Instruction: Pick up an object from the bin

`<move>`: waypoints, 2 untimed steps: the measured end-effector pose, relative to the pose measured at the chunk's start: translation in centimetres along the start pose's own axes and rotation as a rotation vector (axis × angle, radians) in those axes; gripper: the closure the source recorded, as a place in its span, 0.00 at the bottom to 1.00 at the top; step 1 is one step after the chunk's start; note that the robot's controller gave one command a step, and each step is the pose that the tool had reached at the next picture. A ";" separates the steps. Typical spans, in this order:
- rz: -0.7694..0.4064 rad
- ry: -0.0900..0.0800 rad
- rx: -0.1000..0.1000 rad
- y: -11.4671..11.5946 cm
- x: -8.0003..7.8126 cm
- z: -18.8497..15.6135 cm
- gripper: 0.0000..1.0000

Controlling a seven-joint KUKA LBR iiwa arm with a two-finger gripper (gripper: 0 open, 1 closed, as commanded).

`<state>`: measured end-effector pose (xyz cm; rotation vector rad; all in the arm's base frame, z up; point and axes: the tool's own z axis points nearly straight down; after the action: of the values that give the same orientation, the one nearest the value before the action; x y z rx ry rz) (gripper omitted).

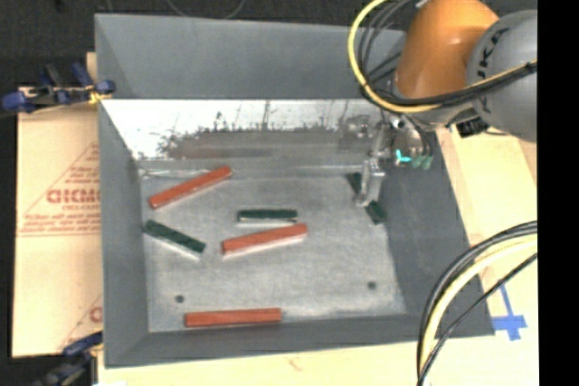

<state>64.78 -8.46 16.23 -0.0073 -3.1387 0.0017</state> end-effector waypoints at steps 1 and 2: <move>-0.214 -0.001 -0.001 5.3 -0.5 9.4 0.00; -0.189 -0.004 -0.004 10.7 4.4 8.0 0.00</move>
Offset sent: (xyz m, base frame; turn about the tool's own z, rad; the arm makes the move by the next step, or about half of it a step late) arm 0.0061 0.0534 -0.0923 -0.2143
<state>60.40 2.29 8.21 0.2893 -3.1289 -0.0054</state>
